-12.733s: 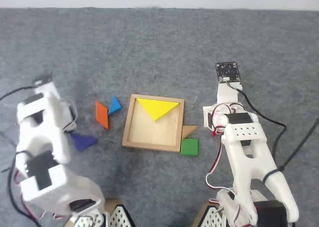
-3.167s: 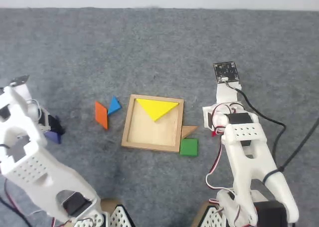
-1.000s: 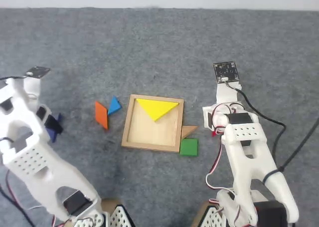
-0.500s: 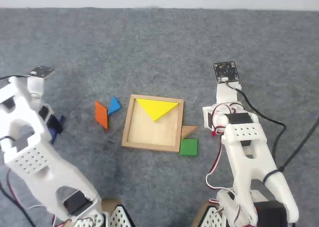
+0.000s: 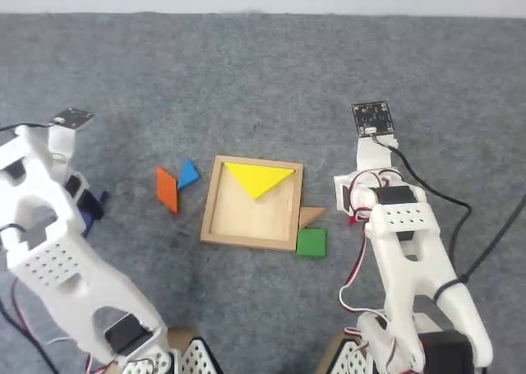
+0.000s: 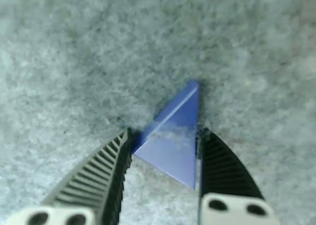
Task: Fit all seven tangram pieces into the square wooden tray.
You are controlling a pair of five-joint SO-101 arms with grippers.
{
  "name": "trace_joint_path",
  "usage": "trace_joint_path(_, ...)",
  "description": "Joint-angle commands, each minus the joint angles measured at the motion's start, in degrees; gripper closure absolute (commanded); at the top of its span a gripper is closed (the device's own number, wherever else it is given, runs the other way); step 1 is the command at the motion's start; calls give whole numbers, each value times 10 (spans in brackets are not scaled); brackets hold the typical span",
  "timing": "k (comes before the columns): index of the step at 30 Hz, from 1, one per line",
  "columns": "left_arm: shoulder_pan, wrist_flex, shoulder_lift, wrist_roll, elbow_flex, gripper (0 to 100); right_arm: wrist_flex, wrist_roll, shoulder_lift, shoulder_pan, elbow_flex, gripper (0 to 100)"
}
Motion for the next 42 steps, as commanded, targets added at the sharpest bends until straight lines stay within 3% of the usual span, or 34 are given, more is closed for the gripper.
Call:
trace_joint_path(1,1,-1,14,-8,0,837,5,6,-31,0,-4,935)
trace_joint_path(11,4,11,11,-9,0,908,5,6,-31,1,-4,935)
trace_joint_path(42,4,79,-66,-5,30,909,5,6,-31,1,-4,935)
